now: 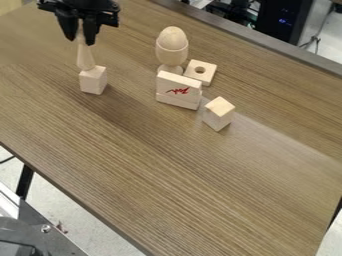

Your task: Put the thing to the top of cube arch

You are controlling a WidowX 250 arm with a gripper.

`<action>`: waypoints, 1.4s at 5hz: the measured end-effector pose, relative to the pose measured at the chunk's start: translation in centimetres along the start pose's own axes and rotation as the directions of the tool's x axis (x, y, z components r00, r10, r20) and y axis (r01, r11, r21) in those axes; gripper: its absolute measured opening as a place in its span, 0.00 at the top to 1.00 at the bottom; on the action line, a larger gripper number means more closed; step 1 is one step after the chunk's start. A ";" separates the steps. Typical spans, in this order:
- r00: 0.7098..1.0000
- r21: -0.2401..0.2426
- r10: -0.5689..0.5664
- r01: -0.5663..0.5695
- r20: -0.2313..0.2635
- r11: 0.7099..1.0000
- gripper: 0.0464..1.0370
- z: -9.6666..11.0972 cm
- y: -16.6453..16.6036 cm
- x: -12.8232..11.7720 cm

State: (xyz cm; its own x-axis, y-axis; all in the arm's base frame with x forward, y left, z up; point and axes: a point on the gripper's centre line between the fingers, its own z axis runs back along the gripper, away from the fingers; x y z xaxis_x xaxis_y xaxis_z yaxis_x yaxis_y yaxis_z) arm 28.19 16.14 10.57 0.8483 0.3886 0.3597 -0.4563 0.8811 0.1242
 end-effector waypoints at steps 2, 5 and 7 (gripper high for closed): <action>1.000 -0.026 0.009 -0.008 0.007 1.000 0.73 0.1 -0.8 0.1; 1.000 -0.067 0.021 -0.021 -0.005 0.998 0.73 0.6 -0.6 -0.7; 1.000 -0.059 0.018 -0.019 -0.009 0.998 0.73 0.7 -0.2 -0.8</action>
State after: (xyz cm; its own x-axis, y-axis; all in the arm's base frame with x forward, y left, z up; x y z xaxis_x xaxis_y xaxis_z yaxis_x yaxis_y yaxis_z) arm 27.36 15.48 10.94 0.8422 0.4071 0.3536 -0.4554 0.8881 0.0623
